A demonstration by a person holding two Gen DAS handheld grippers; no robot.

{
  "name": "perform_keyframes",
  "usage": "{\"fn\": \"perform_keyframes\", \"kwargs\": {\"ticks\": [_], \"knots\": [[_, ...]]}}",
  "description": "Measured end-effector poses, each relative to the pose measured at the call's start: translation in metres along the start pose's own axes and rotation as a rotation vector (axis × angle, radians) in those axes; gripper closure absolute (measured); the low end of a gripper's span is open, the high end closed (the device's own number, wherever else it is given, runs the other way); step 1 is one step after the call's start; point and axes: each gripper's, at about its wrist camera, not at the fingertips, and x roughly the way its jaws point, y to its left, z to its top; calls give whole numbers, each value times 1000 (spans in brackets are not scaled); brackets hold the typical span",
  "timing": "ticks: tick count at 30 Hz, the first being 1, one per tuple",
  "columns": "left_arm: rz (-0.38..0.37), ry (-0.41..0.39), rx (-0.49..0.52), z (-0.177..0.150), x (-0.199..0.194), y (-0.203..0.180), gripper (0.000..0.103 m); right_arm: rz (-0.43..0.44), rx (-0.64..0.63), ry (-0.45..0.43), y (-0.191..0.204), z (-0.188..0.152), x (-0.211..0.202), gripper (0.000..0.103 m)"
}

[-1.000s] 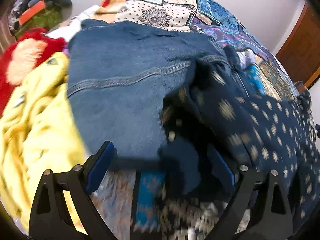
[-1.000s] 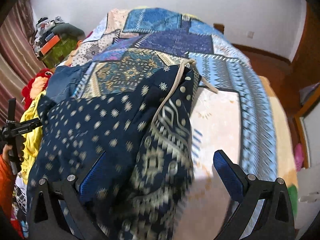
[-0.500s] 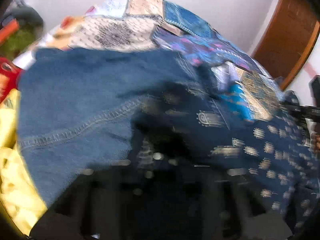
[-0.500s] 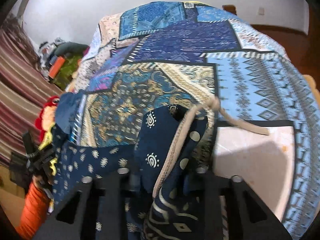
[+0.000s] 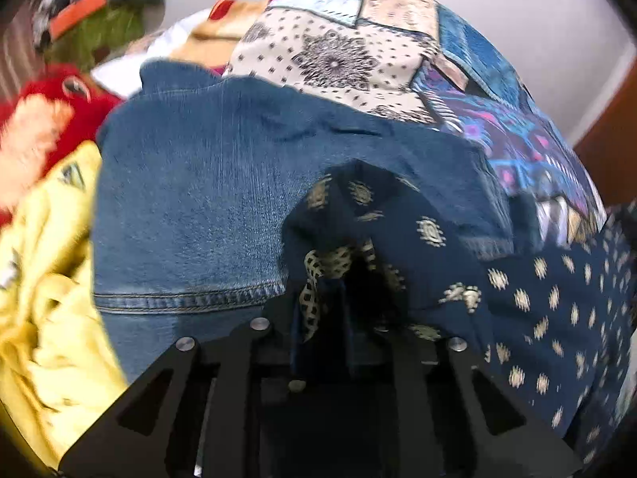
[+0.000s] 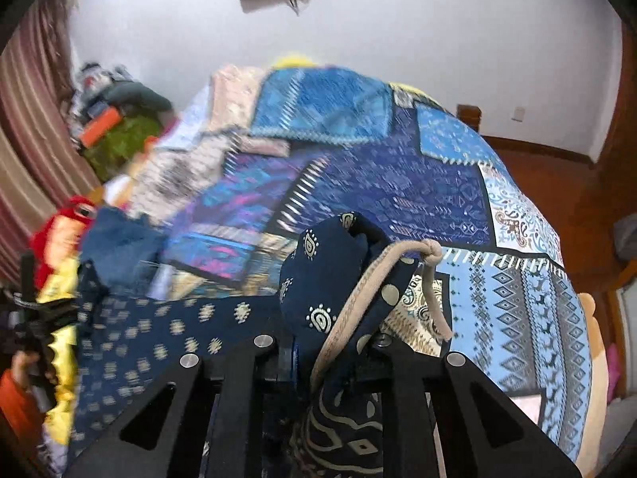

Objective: Fold large clothes

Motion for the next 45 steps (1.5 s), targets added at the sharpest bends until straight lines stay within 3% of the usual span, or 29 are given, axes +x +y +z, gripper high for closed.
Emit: {"fn": "perform_keyframes", "kwargs": {"ticks": [3,5,6,7,9,12,14,19,24,32,39,45], "knots": [[26,-17,28,1,2,-5,80,-9,10,27,-9,-7,23,88],[40,-25,68,-2,1,-6,76,-6,4,19,-13,-10,26,82],[40,-26,76,-2,1,-4,71,-28,-3,21,-14,-11,26,66],[40,-25,80,-3,0,-1,67,-70,-8,25,-16,-12,27,38],[64,-24,74,-5,-2,9,45,-166,-22,21,-22,-15,22,13],[4,-10,58,-15,-10,22,45,-97,-2,55,-34,-22,4,13],[21,4,61,-24,-19,23,39,-65,5,59,-37,-28,-14,13],[45,-2,94,-42,-55,20,38,-26,11,35,-38,-49,-77,13],[54,-61,163,-61,-108,4,38,23,6,-7,-30,-71,-146,13],[10,-133,208,-103,-192,-10,38,25,-91,-86,1,-119,-244,13],[-38,-140,201,-158,-232,-4,32,29,-133,-85,18,-169,-280,13],[-39,-121,203,-207,-237,4,24,45,-138,-15,20,-217,-282,13]]}}
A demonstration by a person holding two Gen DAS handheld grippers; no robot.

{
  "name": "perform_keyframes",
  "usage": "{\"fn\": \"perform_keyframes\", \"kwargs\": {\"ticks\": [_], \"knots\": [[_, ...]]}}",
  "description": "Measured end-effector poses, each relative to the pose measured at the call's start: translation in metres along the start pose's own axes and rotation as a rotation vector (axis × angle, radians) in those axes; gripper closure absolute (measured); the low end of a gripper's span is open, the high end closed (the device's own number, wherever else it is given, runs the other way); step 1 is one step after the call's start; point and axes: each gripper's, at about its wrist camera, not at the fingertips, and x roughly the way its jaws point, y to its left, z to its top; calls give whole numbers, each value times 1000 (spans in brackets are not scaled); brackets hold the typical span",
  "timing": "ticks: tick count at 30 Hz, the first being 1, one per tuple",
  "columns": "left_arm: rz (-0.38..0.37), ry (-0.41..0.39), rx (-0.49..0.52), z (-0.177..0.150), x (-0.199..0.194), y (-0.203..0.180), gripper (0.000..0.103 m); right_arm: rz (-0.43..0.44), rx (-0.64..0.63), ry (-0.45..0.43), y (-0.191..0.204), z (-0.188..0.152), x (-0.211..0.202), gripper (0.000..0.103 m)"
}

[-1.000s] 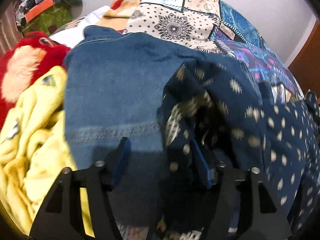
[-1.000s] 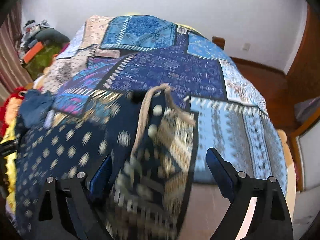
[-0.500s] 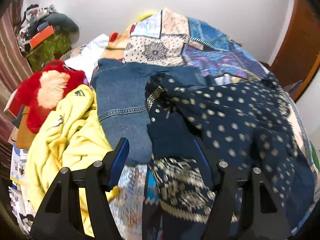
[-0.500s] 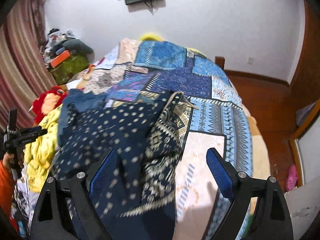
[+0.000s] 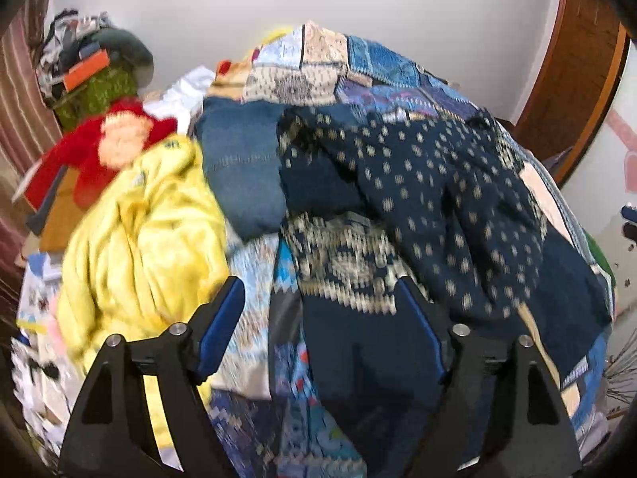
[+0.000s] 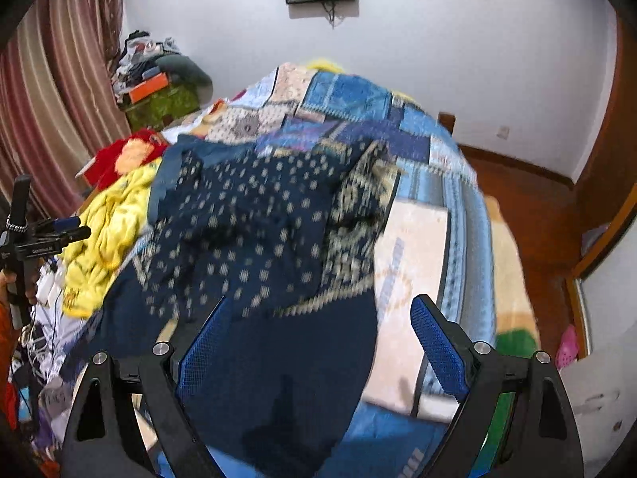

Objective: Fold large clothes

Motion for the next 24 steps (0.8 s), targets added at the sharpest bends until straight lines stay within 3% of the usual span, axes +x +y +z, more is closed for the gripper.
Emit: {"fn": "perform_keyframes", "kwargs": {"ticks": [7,14,18,20,23,24], "knots": [[-117,148,-119,-66,27,3,24,66,53,129,2,-52,23,13],[-247,256,-268,-114,52,5,24,148,208,240,-10,-88,56,13],[-372,287,-420,-133,64,10,23,177,240,202,-11,-91,58,12],[-387,285,-442,-135,65,11,23,200,241,185,-8,-91,61,13],[-438,274,-415,-130,61,3,29,202,213,166,-1,-88,64,28],[-467,262,-383,-126,57,-5,38,206,202,159,1,-87,63,43]]}}
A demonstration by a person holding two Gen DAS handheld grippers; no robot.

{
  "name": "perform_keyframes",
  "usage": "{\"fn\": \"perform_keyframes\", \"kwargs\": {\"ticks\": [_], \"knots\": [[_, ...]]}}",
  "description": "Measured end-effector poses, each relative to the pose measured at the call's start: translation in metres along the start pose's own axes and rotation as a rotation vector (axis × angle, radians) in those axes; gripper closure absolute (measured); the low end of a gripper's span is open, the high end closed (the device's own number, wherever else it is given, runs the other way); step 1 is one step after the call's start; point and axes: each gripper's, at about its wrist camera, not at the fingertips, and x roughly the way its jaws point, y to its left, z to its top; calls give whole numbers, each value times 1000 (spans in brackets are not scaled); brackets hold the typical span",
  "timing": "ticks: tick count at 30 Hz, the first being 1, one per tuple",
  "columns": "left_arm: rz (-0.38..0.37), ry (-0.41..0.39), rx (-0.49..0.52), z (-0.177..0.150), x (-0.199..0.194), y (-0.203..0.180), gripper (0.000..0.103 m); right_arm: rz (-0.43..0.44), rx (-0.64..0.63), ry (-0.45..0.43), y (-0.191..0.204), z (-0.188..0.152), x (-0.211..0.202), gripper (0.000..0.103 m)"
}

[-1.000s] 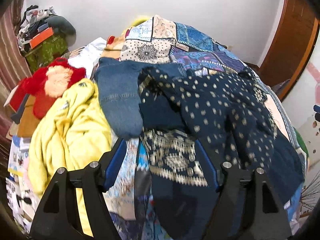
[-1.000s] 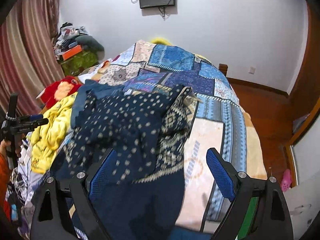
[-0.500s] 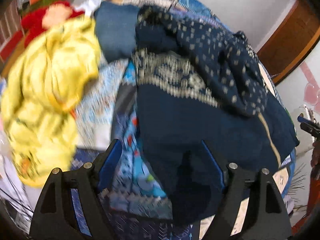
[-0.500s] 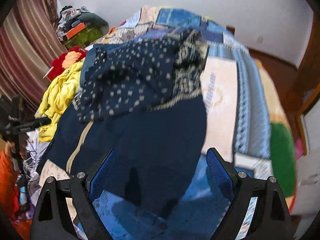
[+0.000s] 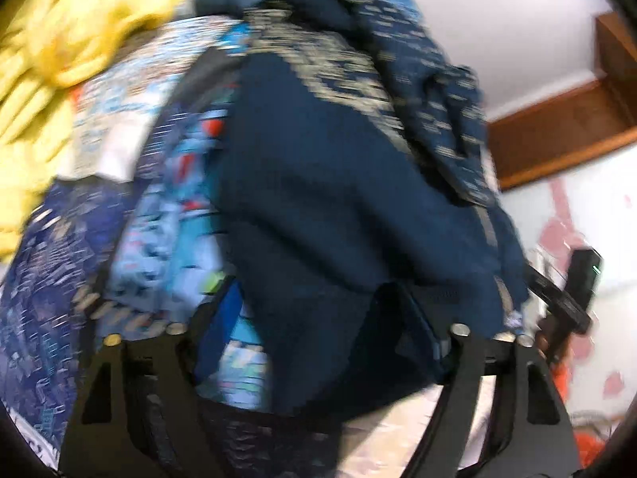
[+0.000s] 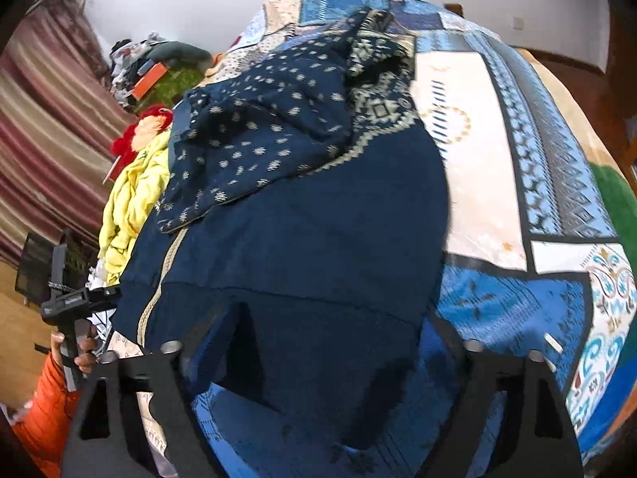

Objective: Fold large clothes

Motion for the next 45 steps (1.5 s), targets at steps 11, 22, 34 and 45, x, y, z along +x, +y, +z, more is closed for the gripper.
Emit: {"fn": "perform_keyframes", "kwargs": {"ticks": [11,22,34,45], "knots": [[112,-204,292,34,-49,-88,88,152,-3,-123,15,42,-30,89],[161,-426,283,148,-97,-117,89,112,-25,-266,16,160,-44,90],[345,-384,203,295,1,-82,88,57,76,-194,-31,298,70,90],[496,-254,139,339,89,-19,85,-126,223,-279,-131,325,81,89]]}}
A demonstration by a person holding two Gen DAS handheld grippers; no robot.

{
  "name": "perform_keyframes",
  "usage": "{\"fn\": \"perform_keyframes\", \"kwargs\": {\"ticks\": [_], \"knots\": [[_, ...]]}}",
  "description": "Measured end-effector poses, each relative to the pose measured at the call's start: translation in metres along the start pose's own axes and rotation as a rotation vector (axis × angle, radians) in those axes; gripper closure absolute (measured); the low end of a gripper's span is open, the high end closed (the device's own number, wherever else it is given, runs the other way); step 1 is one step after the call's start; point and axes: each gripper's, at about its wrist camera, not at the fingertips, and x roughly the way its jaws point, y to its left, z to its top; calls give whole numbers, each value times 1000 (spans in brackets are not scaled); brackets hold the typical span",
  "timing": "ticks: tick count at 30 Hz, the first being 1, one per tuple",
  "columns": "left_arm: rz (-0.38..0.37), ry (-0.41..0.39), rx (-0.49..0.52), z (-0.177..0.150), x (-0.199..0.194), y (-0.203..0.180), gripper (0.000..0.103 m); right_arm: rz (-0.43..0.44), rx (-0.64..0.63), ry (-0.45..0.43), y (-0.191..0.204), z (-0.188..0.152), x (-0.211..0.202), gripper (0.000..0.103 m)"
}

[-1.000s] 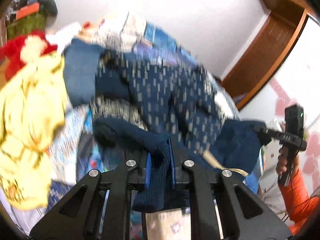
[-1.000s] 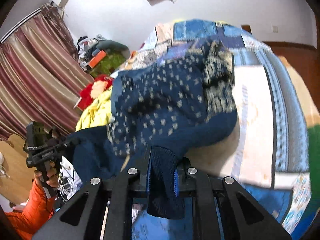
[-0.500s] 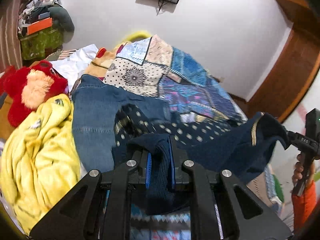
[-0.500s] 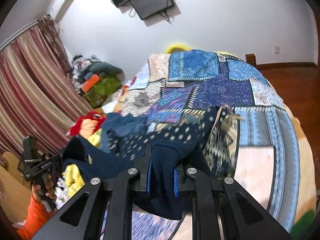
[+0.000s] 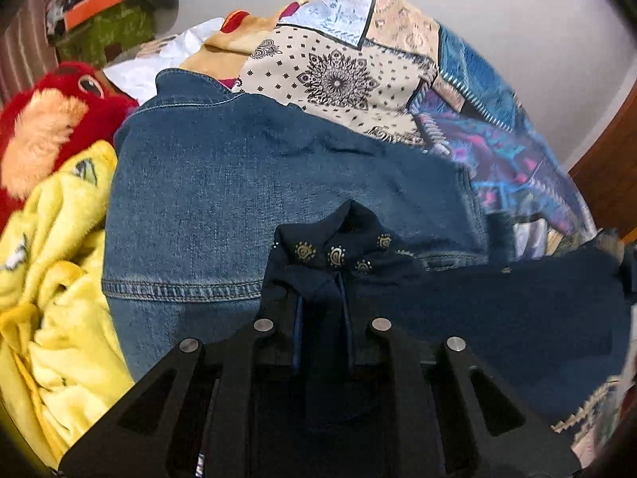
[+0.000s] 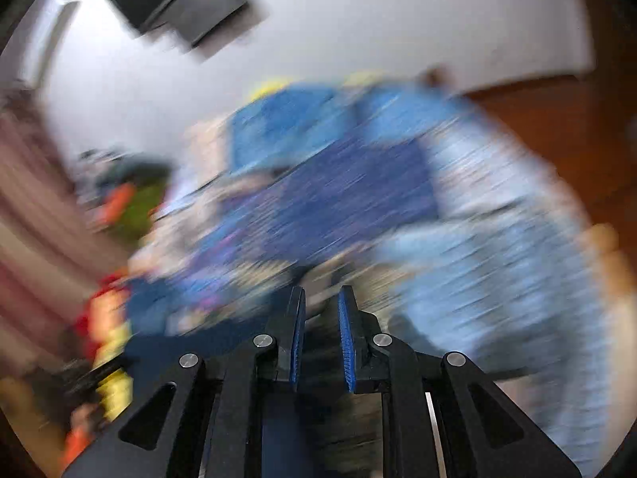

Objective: Fold large clothes

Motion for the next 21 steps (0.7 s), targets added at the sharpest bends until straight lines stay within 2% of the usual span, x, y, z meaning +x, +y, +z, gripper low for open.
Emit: {"fn": "perform_keyframes", "kwargs": {"ticks": [2,4,6,7,9,11,13,15,18,21], "knots": [[12,12,31,2,-8,-5,84,36,-19,21,-7,4,-16,89],[38,0,113,3,-25,-18,76,24,-90,10,0,-1,-35,89],[41,-34,200,2,-48,-31,52,16,-167,8,14,-9,-52,89],[28,-57,233,-1,-63,-37,45,21,-195,10,21,-13,-59,89],[5,-91,264,-5,-88,-46,24,42,-256,21,38,-29,-73,89],[20,-151,293,-12,-115,-55,16,51,-313,34,52,-41,-83,89],[6,-187,321,-20,-132,-61,14,63,-374,32,66,-55,-93,89],[-10,-185,349,-32,-141,-64,11,75,-402,41,82,-70,-96,89],[-18,-124,364,-49,-131,-63,11,106,-433,93,98,-88,-89,89],[-8,-47,355,-68,-105,-58,11,123,-455,137,108,-105,-70,89]]}}
